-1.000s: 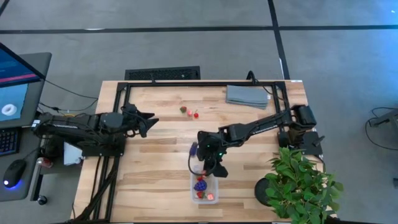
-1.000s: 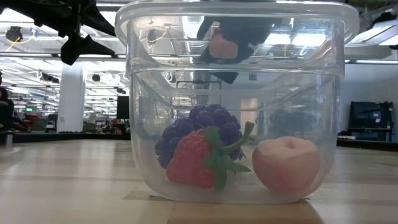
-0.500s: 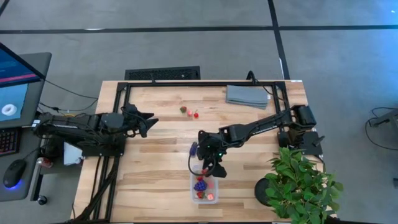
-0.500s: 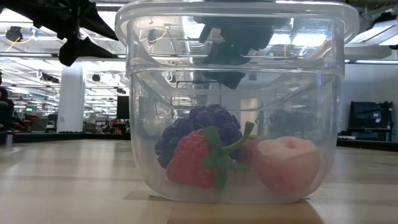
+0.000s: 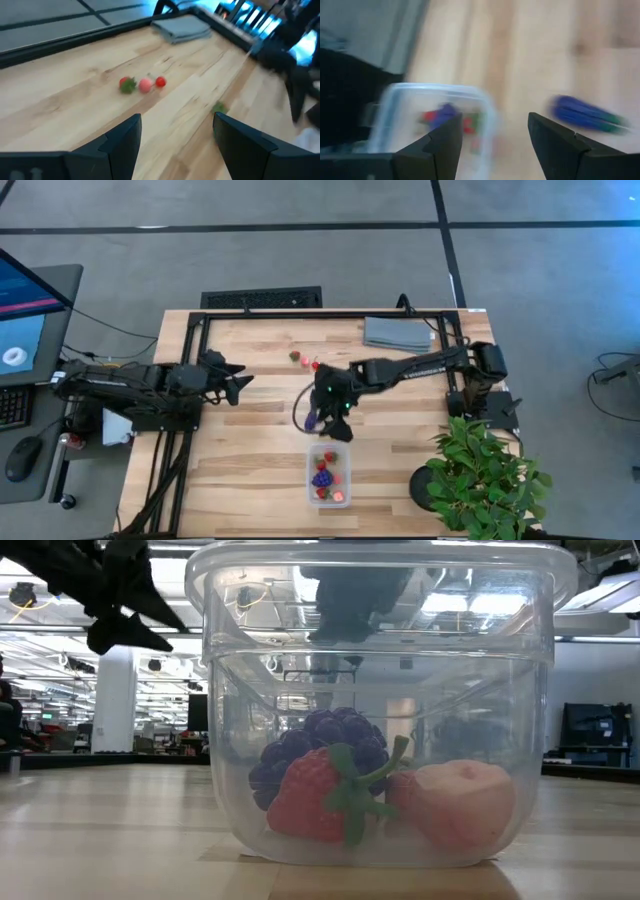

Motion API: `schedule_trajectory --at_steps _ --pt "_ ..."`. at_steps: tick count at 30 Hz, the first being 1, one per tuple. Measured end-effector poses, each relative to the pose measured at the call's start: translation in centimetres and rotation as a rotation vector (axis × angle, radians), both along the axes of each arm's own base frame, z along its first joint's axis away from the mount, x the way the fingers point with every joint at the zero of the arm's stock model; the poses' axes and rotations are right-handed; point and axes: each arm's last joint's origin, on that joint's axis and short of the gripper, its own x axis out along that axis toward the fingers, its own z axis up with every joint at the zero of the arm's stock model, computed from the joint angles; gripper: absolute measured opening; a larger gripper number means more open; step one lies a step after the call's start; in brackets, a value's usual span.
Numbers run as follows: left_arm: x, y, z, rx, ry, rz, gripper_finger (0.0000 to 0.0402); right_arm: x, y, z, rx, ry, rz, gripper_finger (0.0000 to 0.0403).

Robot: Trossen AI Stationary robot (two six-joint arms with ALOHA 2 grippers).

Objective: Pick and placing Produce into tupperware
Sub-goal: Put the red strawberry into the transparent bin

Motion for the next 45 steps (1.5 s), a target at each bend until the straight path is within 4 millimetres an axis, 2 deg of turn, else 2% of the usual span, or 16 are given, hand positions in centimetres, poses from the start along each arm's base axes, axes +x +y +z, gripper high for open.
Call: schedule_trajectory --at_steps 11,17,22,25,28,34,37,39,41,45 --pt "1.3 -0.1 -1.3 0.228 0.246 -0.130 0.0235 -0.9 -8.7 0.1 -0.188 0.096 -0.288 0.0249" --pt "2.0 0.2 -2.1 0.344 0.375 -0.183 0.0235 -0.4 -11.5 0.1 -0.284 0.022 -0.422 0.0249" --pt "2.3 0.9 -2.4 0.395 0.450 -0.155 0.0235 0.4 -13.0 -1.3 -0.291 0.015 -0.535 0.0249" --pt "2.3 1.5 -2.5 0.407 0.472 -0.131 0.0235 0.4 -13.3 -2.3 -0.272 0.066 -0.595 0.0249" --pt "2.2 2.0 -2.5 0.406 0.486 -0.107 0.0235 1.3 -13.4 -3.6 -0.297 0.071 -0.646 0.0249" --pt "2.1 2.5 -2.5 0.386 0.491 -0.097 0.0235 1.7 -12.9 -6.0 -0.298 0.148 -0.669 0.0249" --pt "2.1 2.5 -2.5 0.378 0.488 -0.100 0.0235 2.4 -12.5 -6.6 -0.350 0.123 -0.699 0.0249" --pt "2.1 2.5 -2.6 0.373 0.486 -0.107 0.0235 1.9 -12.2 -7.1 -0.365 0.180 -0.689 0.0249" --pt "2.1 2.5 -2.5 0.362 0.475 -0.117 0.0235 2.3 -12.3 -7.0 -0.358 0.155 -0.692 0.0249" --pt "2.2 2.4 -2.5 0.341 0.460 -0.125 0.0235 1.7 -12.1 -6.8 -0.355 0.215 -0.686 0.0249"
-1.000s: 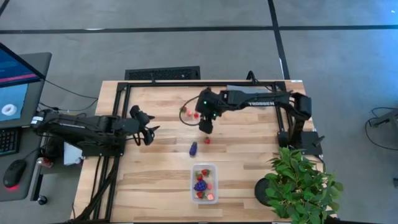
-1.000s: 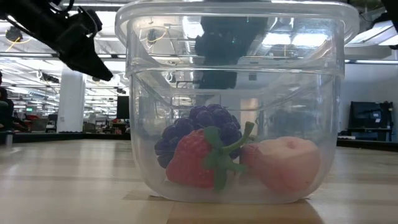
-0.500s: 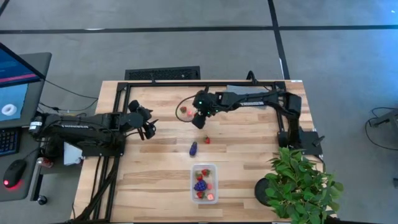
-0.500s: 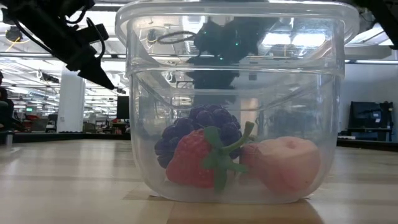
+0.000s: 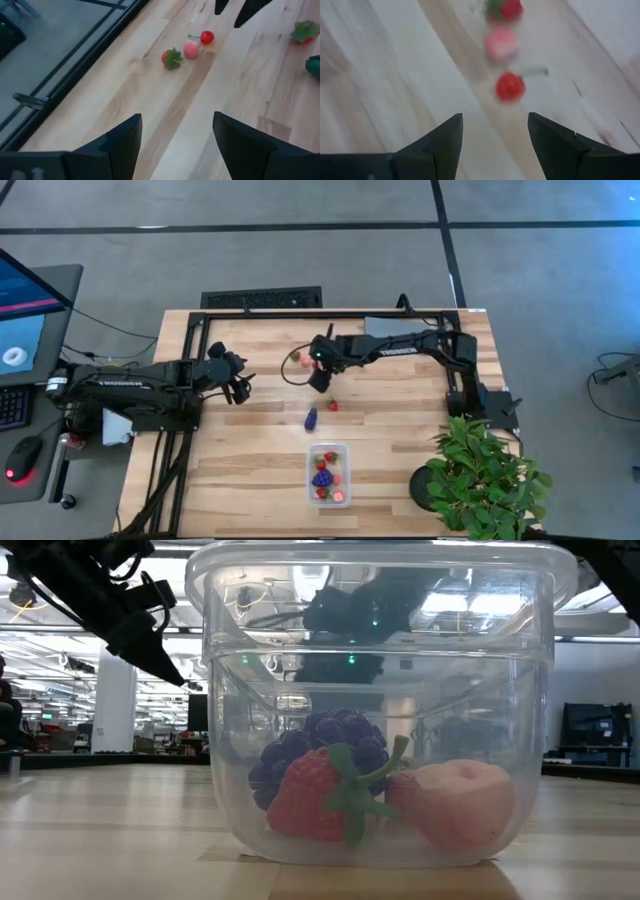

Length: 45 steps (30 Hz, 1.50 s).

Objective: Pick and placing Produce into tupperware
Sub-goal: Put the red strawberry into the transparent bin

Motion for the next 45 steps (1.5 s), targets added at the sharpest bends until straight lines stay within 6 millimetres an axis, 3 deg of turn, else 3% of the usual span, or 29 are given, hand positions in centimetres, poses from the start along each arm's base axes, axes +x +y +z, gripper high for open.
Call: schedule_trajectory --at_steps 8,19,31,38,45 --pt "0.1 0.0 0.1 -0.008 -0.027 0.009 0.0235 -2.0 1.9 0.1 0.081 0.197 0.048 0.0249" --pt "0.1 0.0 0.1 -0.008 -0.028 0.010 0.0235 -2.7 4.6 1.0 0.129 0.256 0.105 0.0249" --pt "0.1 0.0 0.1 -0.006 -0.027 0.009 0.0235 -2.5 6.4 1.9 0.281 0.197 0.209 0.0249" --pt "0.1 0.0 0.1 -0.002 -0.023 0.005 0.0235 -1.8 7.7 1.6 0.237 0.160 0.270 0.0249" --pt "0.1 0.0 0.1 -0.001 -0.023 0.004 0.0235 -1.5 7.7 1.7 0.151 0.136 0.287 0.0249"
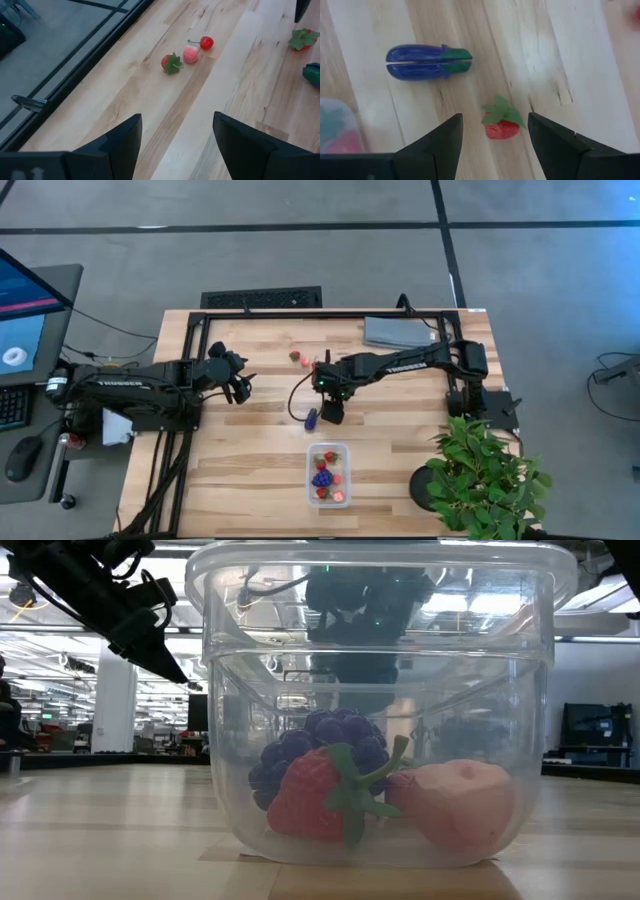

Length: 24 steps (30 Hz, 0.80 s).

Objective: Pick and placing Produce into tupperware
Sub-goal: Put the red strawberry into the transparent bin

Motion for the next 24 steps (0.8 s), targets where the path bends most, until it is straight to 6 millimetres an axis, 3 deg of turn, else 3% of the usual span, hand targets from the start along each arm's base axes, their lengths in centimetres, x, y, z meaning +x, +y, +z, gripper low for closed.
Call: schedule_trajectory --at_steps 11,24 --pt "-0.1 0.0 -0.7 -0.009 0.002 0.002 0.0235 0.3 0.2 -2.7 0.028 0.081 0.028 0.0249" --pt "0.1 -0.1 -1.9 -0.057 -0.054 -0.011 0.0235 0.3 0.0 -2.6 0.010 0.082 0.034 0.0250"
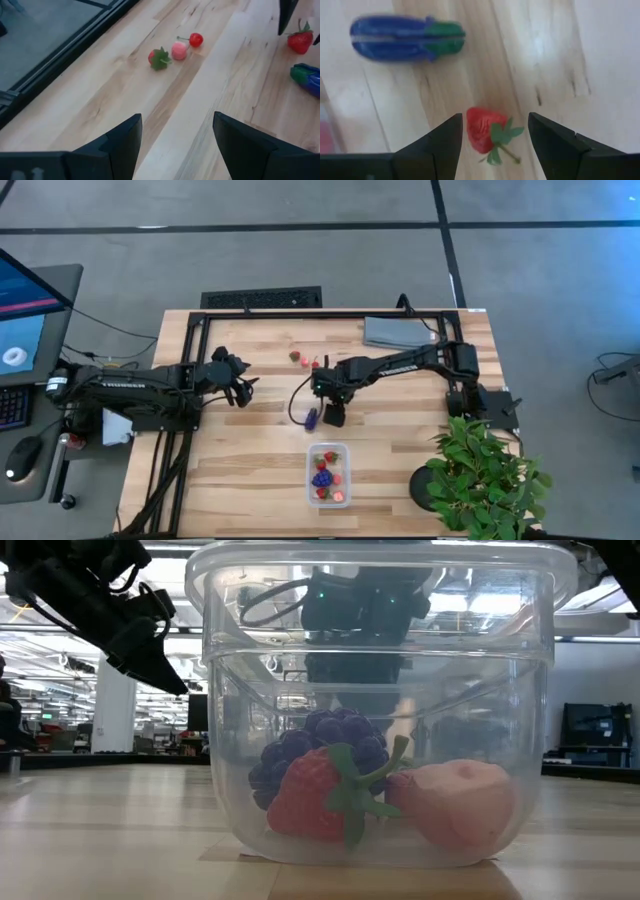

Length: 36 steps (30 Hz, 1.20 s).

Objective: Pick and placing Produce into tupperware
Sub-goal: Put the red strawberry into the transparent bin

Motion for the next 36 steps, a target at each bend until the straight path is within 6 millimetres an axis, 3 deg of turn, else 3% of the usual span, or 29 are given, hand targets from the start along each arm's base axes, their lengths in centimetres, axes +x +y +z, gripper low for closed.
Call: schedule_trajectory --at_steps 7,30,36 --pt "0.00 0.00 0.00 0.001 0.000 0.000 0.0235 -0.61 0.05 -0.14 -0.009 0.060 0.055 0.0250" --pt "0.00 0.00 0.01 -0.010 -0.009 0.010 0.0235 -0.30 0.14 -0.07 -0.015 0.023 0.094 0.0251" --pt "0.00 0.00 0.01 -0.012 -0.011 0.012 0.0235 -0.27 0.51 -0.06 -0.010 0.012 0.171 0.0251"
